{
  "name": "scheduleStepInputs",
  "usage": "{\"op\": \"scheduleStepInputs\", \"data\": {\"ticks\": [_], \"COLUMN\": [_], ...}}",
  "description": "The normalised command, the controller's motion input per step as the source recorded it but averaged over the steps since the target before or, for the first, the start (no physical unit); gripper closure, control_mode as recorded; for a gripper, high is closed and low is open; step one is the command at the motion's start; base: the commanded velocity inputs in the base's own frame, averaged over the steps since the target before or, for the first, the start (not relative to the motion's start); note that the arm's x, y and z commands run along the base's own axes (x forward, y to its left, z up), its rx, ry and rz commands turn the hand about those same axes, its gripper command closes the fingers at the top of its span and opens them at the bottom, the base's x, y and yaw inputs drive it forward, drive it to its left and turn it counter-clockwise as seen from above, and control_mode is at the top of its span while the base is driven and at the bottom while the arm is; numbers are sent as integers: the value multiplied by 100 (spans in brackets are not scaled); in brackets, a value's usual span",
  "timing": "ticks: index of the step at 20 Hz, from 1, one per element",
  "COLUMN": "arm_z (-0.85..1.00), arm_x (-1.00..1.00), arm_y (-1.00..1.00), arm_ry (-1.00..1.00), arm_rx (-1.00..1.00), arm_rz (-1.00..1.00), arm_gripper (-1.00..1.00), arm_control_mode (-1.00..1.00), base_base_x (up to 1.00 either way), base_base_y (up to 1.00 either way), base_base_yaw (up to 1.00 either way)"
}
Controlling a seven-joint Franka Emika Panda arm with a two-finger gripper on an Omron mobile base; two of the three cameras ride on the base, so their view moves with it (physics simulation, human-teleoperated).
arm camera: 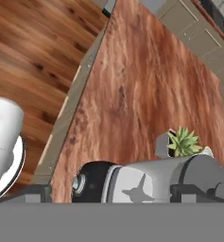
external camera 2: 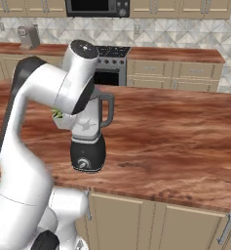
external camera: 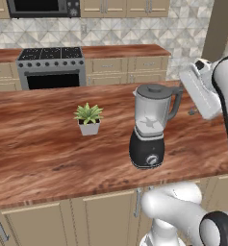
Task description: Close the lid blender by securely placing the lid on top.
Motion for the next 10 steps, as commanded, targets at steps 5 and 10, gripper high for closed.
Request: {"op": "scheduleStepInputs", "data": {"ticks": [5, 10], "arm_z": [5, 0], "arm_x": [-64, 0], "arm_y": [16, 0], "arm_ry": [-8, 0], "arm_rx": [0, 0], "arm_rz": [0, 0], "arm_gripper": [-100, -100], "arm_control_mode": [-100, -100], "base_base_x": [0, 0], "base_base_y": [0, 0], "base_base_yaw": [0, 0]}}
